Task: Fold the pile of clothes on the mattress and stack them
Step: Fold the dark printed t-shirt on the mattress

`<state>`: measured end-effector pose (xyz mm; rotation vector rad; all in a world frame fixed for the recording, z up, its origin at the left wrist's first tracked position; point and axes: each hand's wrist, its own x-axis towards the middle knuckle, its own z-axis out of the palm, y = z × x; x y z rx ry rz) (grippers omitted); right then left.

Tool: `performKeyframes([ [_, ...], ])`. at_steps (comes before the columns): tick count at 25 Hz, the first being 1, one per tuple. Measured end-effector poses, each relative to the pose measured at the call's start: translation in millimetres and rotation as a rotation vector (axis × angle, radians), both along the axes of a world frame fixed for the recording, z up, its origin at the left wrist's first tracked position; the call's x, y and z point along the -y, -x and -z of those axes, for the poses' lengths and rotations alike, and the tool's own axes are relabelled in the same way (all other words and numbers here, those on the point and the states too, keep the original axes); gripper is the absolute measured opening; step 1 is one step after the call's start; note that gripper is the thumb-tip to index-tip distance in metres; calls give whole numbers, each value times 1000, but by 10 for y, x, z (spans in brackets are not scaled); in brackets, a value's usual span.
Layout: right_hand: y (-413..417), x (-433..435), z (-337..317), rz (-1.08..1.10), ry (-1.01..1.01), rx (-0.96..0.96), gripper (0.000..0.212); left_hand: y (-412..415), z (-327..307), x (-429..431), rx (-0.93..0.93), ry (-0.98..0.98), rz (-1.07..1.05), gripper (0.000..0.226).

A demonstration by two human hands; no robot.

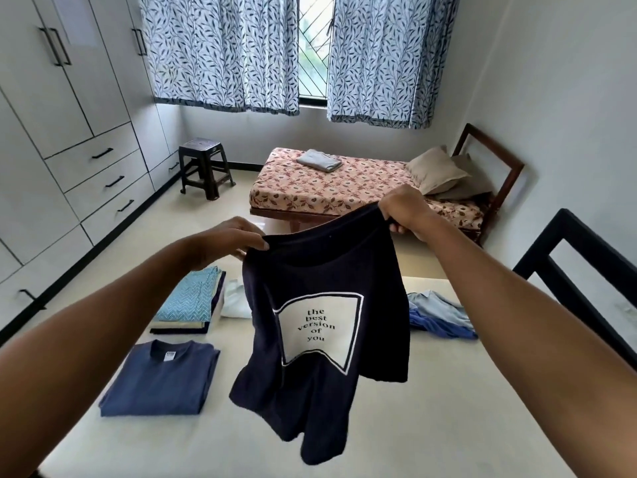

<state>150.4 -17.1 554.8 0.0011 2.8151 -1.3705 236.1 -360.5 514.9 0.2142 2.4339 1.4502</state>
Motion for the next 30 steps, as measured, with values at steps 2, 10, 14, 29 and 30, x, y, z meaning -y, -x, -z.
performKeyframes([
  [2, 54, 80, -4, 91, 168, -35, 10, -67, -96, -151, 37, -138, 98, 20],
  [10, -326, 603, 355, -9, 333, -167, 6, 12, 82, -735, 25, -395, -436, 38],
  [14, -766, 824, 613, -296, 124, -138, 28, 46, 110, -993, 98, -608, -626, 28],
  [29, -323, 1037, 233, -489, 196, -161, 12, 97, -276, -219, -256, -326, -316, 24],
  [30, -308, 1066, 227, -462, 226, -159, 11, 96, -210, -152, -294, -276, -286, 24],
])
